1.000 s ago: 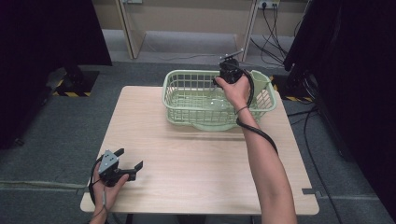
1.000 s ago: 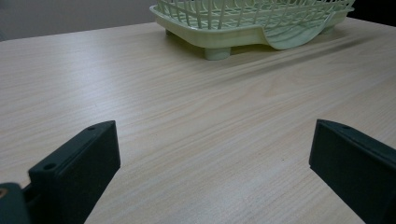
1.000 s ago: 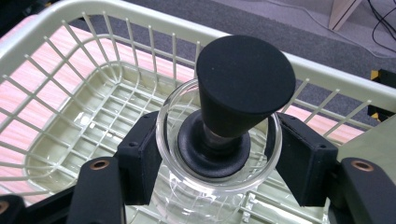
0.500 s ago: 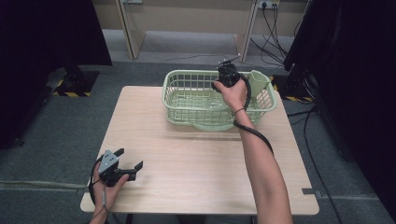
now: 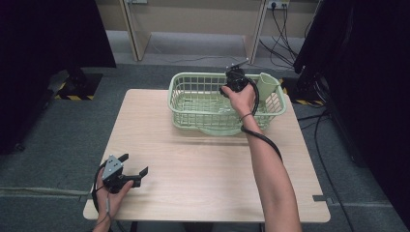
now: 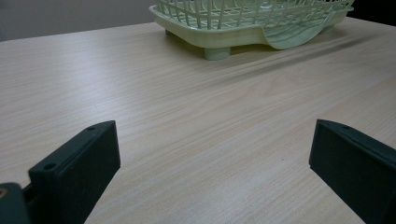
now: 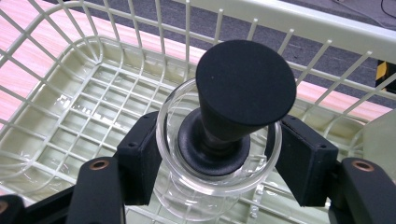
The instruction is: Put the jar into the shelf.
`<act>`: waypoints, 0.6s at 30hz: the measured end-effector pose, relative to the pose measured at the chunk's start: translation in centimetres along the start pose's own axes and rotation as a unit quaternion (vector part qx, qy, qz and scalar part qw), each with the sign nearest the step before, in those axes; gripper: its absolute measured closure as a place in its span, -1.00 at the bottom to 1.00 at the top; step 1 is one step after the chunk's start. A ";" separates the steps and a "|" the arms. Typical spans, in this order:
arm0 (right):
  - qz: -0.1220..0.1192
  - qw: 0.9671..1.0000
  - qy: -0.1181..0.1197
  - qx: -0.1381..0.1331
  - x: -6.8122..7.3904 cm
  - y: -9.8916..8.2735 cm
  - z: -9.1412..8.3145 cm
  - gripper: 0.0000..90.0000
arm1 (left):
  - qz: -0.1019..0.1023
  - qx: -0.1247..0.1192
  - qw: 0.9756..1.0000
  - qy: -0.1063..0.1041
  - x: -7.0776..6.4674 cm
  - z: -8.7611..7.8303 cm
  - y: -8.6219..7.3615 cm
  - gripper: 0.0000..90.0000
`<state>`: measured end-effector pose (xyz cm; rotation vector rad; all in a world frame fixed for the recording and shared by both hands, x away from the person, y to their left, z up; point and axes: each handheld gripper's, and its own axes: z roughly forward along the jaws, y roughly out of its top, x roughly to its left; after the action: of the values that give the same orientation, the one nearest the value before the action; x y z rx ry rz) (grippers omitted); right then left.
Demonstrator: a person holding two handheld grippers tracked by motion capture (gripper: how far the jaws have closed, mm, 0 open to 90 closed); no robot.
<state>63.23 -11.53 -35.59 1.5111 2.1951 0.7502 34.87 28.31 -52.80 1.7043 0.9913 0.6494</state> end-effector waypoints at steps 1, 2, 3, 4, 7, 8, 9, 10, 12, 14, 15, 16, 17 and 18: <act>0.000 1.000 0.000 0.001 0.0 0.0 0.1 -0.18 | 0.000 0.000 1.000 0.000 0.0 0.0 0.0 -0.97; -0.001 1.000 0.001 0.001 0.0 -0.1 0.2 -0.18 | 0.000 0.000 1.000 0.000 0.0 0.0 0.0 -0.97; -0.001 1.000 0.001 0.001 0.0 -0.1 0.2 -0.18 | -0.001 0.000 1.000 0.000 0.0 0.0 0.0 -0.97; -0.001 1.000 0.000 -0.001 0.0 -0.1 0.1 -0.18 | 0.000 0.000 1.000 0.000 0.0 0.0 0.0 -0.97; -0.001 1.000 0.001 -0.002 0.0 -0.2 0.1 -0.18 | 0.000 0.000 1.000 0.000 0.0 0.0 0.0 -0.97; -0.003 1.000 0.001 -0.004 0.0 -0.3 0.1 -0.18 | 0.000 0.001 1.000 0.000 0.0 0.0 0.0 -0.97; -0.003 1.000 0.002 -0.004 0.0 -0.3 0.1 -0.18 | 0.001 0.001 1.000 0.000 0.0 0.0 0.0 -0.97; -0.003 1.000 0.002 -0.004 0.1 -0.4 0.1 -0.19 | 0.001 0.001 1.000 0.000 0.0 0.0 0.0 -0.97; -0.005 1.000 0.002 -0.006 0.1 -0.5 0.0 -0.20 | 0.001 0.001 1.000 0.001 0.0 0.0 0.0 -0.97; -0.003 1.000 0.000 -0.009 0.1 -0.6 -0.1 -0.23 | 0.001 0.001 1.000 0.000 0.0 0.0 0.0 -0.97; -0.003 1.000 0.001 -0.011 0.1 -0.6 -0.1 -0.26 | 0.001 0.001 1.000 0.000 0.0 0.0 0.0 -0.97; 0.000 1.000 0.004 -0.015 0.1 -0.7 -0.3 -0.31 | 0.001 0.001 1.000 0.001 0.0 0.0 0.0 -0.97; 0.000 1.000 0.004 -0.015 0.1 -0.7 -0.3 -0.31 | 0.001 0.001 1.000 0.000 0.0 0.0 0.0 -0.97; 0.000 1.000 0.007 -0.017 0.1 -0.7 -0.4 -0.34 | 0.001 0.001 1.000 0.000 0.0 0.0 0.0 -0.97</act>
<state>62.43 -11.72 -35.73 1.4930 2.1823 0.7961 34.88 28.29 -52.79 1.7070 0.9913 0.6507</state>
